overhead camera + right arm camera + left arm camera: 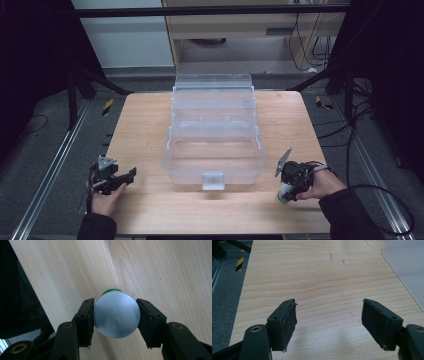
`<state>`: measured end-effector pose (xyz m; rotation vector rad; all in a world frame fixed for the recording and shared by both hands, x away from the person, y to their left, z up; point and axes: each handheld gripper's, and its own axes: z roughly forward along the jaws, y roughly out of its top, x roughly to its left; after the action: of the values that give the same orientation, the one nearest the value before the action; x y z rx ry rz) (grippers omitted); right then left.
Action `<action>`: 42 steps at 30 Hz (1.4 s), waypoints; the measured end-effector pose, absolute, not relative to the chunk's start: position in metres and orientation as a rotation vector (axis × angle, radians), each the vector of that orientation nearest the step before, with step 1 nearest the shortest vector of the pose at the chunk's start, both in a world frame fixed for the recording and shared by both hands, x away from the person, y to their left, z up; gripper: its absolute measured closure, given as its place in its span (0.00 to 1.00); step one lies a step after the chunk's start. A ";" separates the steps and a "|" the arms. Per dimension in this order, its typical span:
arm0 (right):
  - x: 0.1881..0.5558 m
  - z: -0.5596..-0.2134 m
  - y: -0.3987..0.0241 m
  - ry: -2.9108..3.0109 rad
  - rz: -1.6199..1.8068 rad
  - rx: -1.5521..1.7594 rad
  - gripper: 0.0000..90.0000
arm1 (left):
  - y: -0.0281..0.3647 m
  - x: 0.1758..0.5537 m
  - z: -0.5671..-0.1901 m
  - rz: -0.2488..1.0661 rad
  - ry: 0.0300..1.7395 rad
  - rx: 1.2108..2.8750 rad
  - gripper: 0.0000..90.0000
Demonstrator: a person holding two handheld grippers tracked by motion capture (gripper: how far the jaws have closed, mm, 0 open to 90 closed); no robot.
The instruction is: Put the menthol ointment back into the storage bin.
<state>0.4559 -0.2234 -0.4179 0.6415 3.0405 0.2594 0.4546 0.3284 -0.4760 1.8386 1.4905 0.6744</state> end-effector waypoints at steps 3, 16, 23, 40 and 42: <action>0.458 -0.408 -0.224 3.021 0.289 0.662 0.56 | 0.328 0.455 -0.476 0.670 1.494 1.838 0.31; 0.467 -0.376 -0.220 2.975 0.357 0.713 0.56 | 0.326 0.456 -0.477 0.675 1.488 1.848 0.31; 0.468 -0.360 -0.220 2.951 0.398 0.753 0.56 | 0.326 0.455 -0.477 0.673 1.484 1.854 0.31; 0.472 -0.324 -0.207 2.944 0.419 0.743 0.56 | 0.326 0.455 -0.477 0.673 1.483 1.855 0.31; 0.473 -0.319 -0.205 2.947 0.418 0.732 0.56 | 0.326 0.455 -0.477 0.673 1.483 1.855 0.31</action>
<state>0.4731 -0.2046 -0.3195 0.7318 2.9471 0.4183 0.4554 0.3261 -0.4770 1.8553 1.4830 0.6729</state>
